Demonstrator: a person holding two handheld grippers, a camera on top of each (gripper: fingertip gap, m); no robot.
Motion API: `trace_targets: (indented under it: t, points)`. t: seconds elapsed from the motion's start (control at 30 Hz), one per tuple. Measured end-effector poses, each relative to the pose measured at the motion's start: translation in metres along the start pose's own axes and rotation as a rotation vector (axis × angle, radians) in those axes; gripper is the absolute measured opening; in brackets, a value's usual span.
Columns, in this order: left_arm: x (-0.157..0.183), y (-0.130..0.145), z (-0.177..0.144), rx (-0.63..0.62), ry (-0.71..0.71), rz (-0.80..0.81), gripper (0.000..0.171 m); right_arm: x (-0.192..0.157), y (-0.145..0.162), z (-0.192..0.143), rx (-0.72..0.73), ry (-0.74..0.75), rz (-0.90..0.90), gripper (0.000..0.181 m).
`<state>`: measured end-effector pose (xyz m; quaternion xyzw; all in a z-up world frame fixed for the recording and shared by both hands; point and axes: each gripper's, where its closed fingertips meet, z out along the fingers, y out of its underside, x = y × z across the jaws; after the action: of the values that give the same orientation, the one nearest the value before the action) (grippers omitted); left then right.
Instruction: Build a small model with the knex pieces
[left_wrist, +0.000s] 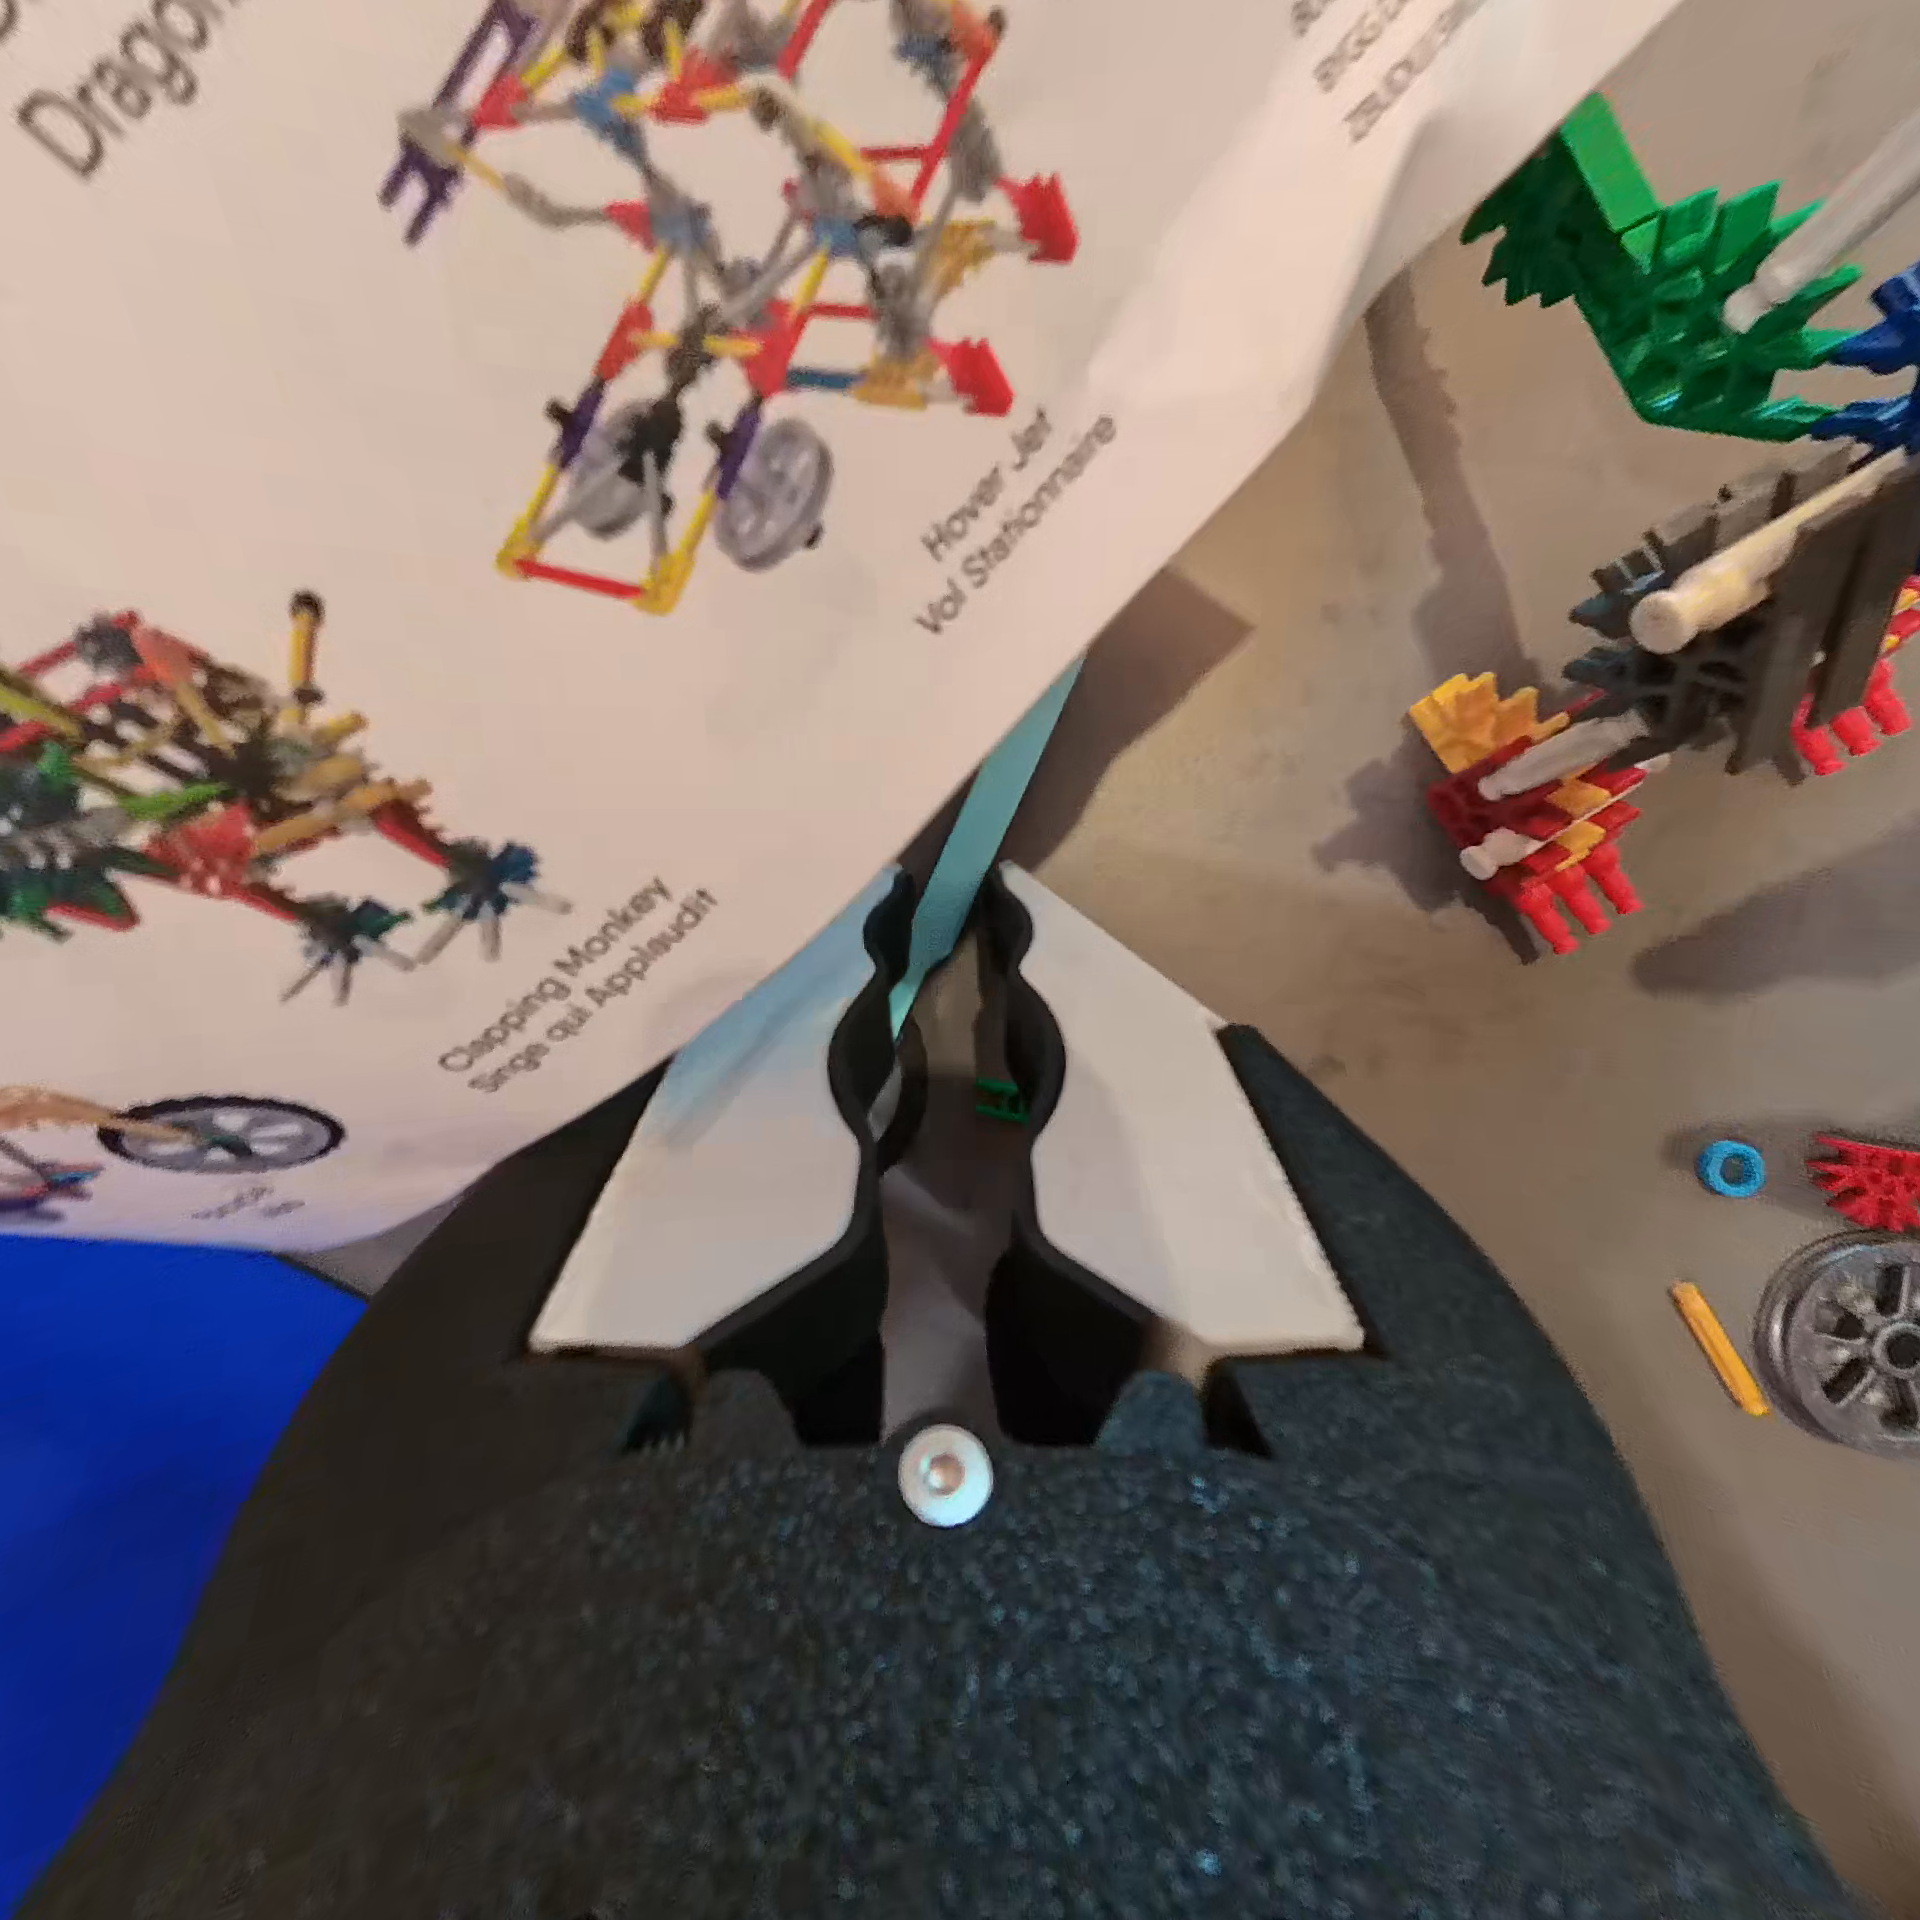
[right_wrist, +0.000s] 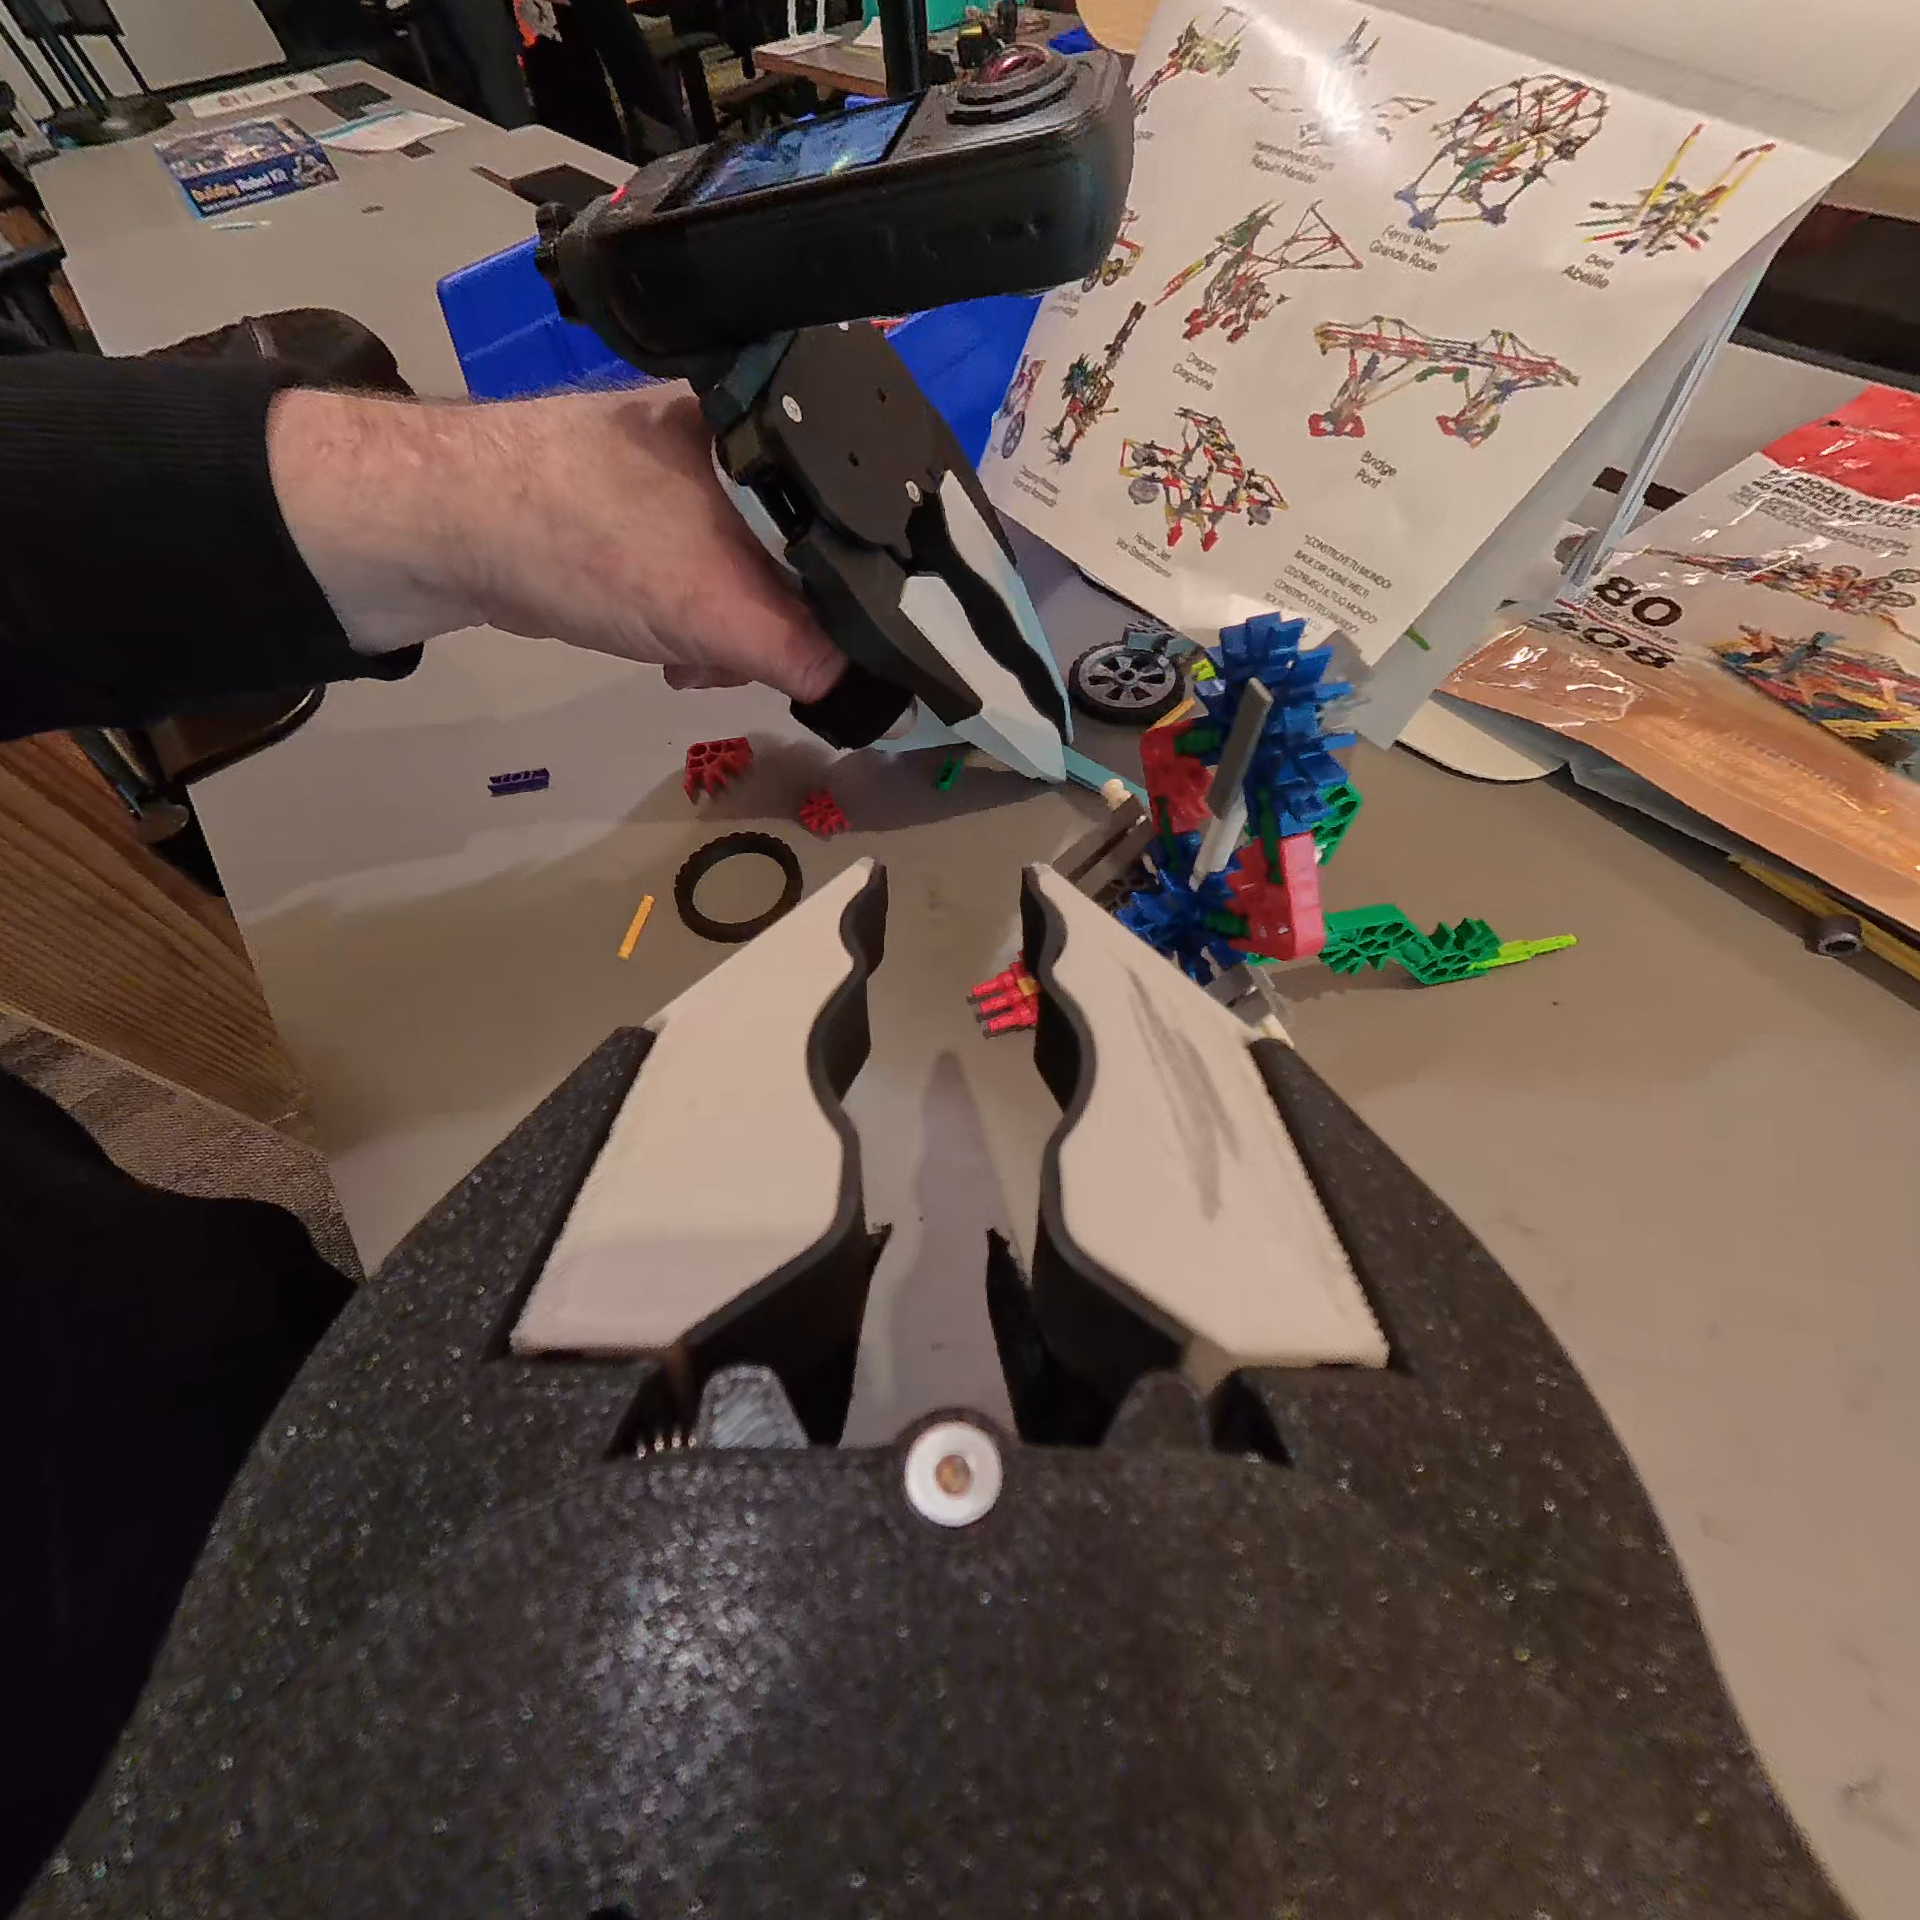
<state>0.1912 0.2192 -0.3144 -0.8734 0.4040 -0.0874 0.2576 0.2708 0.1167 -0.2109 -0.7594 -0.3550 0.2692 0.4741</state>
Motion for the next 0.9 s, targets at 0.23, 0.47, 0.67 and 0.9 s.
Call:
trace_targets:
  t: [0.23,0.47,0.67,0.9]
  points:
    - [0.006,-0.004,-0.011,0.048,0.024,-0.024,0.006,0.0,-0.003,0.004,0.008,-0.047,-0.013,0.025]
    - [0.019,0.0,-0.059,0.118,0.087,-0.029,0.007,-0.018,-0.003,0.013,0.008,-0.148,-0.042,0.025]
    - [0.006,0.023,-0.132,0.161,0.026,0.004,0.007,-0.049,-0.01,0.028,0.013,-0.254,-0.072,0.021]
    - [-0.085,0.069,-0.248,0.216,-0.19,-0.134,0.006,-0.085,-0.02,0.051,0.006,-0.33,-0.093,0.021]
